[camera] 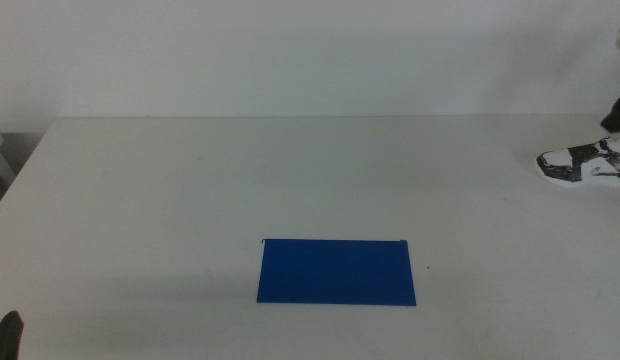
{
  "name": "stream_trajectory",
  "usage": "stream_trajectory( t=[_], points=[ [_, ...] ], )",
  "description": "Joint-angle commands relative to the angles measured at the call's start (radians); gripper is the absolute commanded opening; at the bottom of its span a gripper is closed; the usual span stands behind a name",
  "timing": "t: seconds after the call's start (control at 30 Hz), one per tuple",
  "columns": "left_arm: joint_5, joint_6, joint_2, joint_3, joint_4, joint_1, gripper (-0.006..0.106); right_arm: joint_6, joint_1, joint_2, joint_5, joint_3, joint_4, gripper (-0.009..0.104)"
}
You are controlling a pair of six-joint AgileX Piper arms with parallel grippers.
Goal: Use one arm to grab the shoe from the table and place it on the mat.
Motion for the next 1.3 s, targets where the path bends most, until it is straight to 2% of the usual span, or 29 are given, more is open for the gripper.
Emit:
stream_trajectory(
  t=[0.0, 0.17, 0.33, 0.6, 0.8, 1.27],
  points=[
    [-0.078, -0.003, -0.026, 0.003, -0.011, -0.007, 0.093, -0.073, -0.003, -0.042, -0.041, -0.033, -0.008, 0.092],
    [-0.078, -0.003, -0.026, 0.003, -0.011, -0.007, 0.093, -0.192, -0.005, -0.015, -0.039, -0.033, -0.076, 0.090],
    [-0.078, -0.003, -0.026, 0.003, -0.011, -0.007, 0.093, -0.216, -0.007, -0.014, -0.018, -0.033, -0.138, 0.086],
    [-0.078, -0.003, -0.026, 0.003, -0.011, -0.007, 0.093, -0.366, -0.007, -0.002, 0.036, -0.033, -0.115, 0.080],
    [-0.078, -0.003, -0.026, 0.003, -0.011, -0.007, 0.093, -0.474, -0.007, 0.027, 0.037, -0.033, -0.084, 0.080],
    [-0.078, -0.003, -0.026, 0.003, -0.011, -0.007, 0.093, -0.507, -0.007, 0.088, -0.081, -0.033, -0.093, 0.080]
  ],
)
